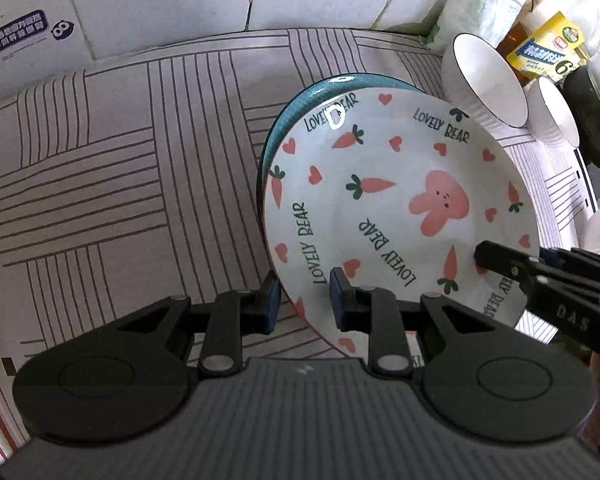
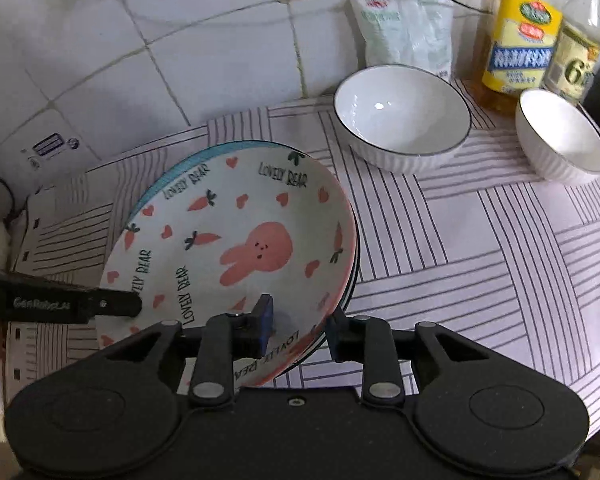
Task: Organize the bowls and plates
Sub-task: 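Lower the bunny plate onto the stack, open and withdraw the right gripper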
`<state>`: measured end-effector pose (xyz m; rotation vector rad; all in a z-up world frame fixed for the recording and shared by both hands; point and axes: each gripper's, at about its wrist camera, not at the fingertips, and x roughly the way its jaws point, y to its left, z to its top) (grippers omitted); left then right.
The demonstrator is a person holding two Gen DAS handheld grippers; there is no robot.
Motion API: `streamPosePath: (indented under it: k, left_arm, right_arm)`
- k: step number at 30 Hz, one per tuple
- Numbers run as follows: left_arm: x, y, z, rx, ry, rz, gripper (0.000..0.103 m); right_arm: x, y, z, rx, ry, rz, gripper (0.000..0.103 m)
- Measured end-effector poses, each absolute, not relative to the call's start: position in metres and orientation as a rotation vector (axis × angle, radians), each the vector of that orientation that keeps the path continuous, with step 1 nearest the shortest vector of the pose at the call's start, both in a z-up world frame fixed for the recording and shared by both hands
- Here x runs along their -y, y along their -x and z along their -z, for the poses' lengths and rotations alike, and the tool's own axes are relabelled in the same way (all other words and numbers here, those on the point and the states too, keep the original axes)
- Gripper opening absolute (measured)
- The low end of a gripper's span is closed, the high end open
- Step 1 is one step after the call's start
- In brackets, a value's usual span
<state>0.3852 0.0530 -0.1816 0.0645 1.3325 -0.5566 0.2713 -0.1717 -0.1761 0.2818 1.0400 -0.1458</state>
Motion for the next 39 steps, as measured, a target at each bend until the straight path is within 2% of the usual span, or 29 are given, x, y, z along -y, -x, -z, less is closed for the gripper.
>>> streamPosePath:
  k: [12, 18, 29, 35, 39]
  left_arm:
    - [-0.061, -0.389, 0.180, -1.373, 0.026, 0.562, 0.023]
    - [-0.058, -0.377, 0.176, -1.369, 0.013, 0.579, 0.018]
    - [-0.061, -0.340, 0.136, -1.325, -0.021, 0.608, 0.018]
    - [-0.064, -0.319, 0.094, -1.268, 0.003, 0.705, 0.030]
    - [-0.059, -0.306, 0.073, -1.244, -0.030, 0.734, 0.034]
  right_arm:
    - [0.170, -0.263, 0.185, -1.048, -0.303, 0.186, 0.033]
    - [0.157, -0.258, 0.189, -1.019, -0.209, 0.212, 0.033]
    - [0.162, -0.198, 0.140, -0.876, -0.244, 0.222, 0.033]
    - [0.164, -0.154, 0.105, -0.802, -0.208, 0.126, 0.033]
    - [0.164, -0.131, 0.090, -0.770, -0.161, 0.119, 0.033]
